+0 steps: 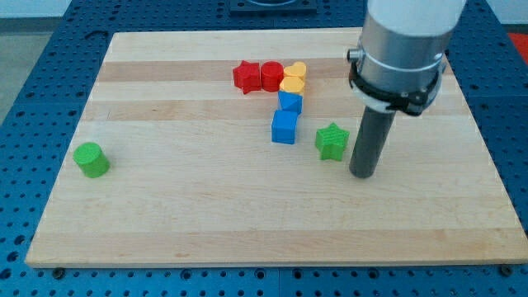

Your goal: Move the green star towards up

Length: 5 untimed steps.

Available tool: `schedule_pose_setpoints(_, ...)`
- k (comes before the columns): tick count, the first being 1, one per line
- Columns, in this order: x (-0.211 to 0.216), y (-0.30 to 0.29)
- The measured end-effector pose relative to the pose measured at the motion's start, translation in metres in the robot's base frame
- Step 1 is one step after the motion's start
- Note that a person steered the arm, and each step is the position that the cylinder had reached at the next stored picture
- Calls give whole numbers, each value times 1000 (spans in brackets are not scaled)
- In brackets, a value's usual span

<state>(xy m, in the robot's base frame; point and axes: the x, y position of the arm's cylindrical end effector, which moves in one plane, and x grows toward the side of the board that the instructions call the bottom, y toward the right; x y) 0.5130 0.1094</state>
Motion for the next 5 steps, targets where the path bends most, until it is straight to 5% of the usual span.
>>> schedule_pose_setpoints(2,-6,-35)
schedule_pose_setpoints(5,-69,-35)
